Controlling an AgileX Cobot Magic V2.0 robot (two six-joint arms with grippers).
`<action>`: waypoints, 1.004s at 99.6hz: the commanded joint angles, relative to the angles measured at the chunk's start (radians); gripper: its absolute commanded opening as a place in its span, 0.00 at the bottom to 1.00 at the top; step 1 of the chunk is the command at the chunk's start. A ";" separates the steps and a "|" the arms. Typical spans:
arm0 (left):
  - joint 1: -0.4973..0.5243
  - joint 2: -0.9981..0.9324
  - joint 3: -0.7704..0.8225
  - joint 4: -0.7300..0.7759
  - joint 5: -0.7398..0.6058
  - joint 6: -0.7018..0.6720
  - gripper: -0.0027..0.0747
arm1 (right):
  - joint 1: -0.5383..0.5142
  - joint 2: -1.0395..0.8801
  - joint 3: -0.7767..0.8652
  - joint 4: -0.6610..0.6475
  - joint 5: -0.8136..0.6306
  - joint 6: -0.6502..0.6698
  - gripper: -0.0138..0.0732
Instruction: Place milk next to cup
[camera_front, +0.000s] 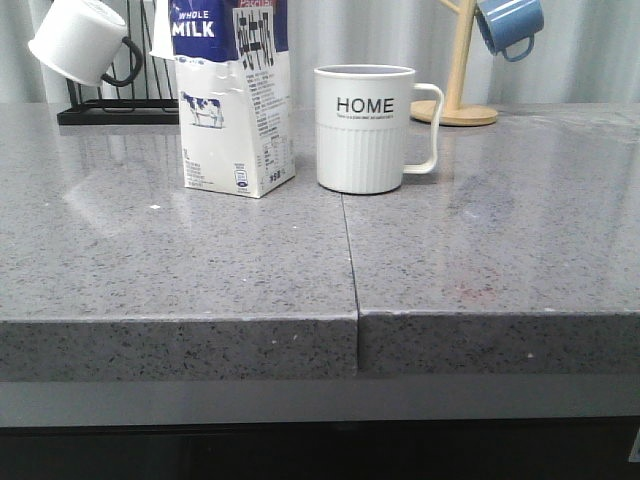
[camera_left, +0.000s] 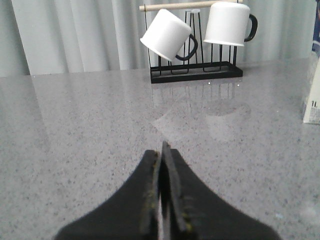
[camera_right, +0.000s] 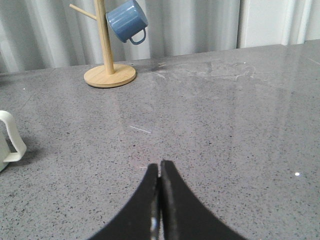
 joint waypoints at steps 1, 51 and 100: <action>0.002 -0.039 0.015 0.006 -0.076 -0.003 0.01 | -0.007 0.002 -0.027 -0.009 -0.070 0.000 0.08; -0.062 -0.037 0.058 0.049 -0.087 -0.054 0.01 | -0.007 0.003 -0.027 -0.009 -0.070 0.000 0.08; -0.062 -0.037 0.058 0.048 -0.087 -0.054 0.01 | -0.007 0.003 -0.027 -0.009 -0.070 0.000 0.08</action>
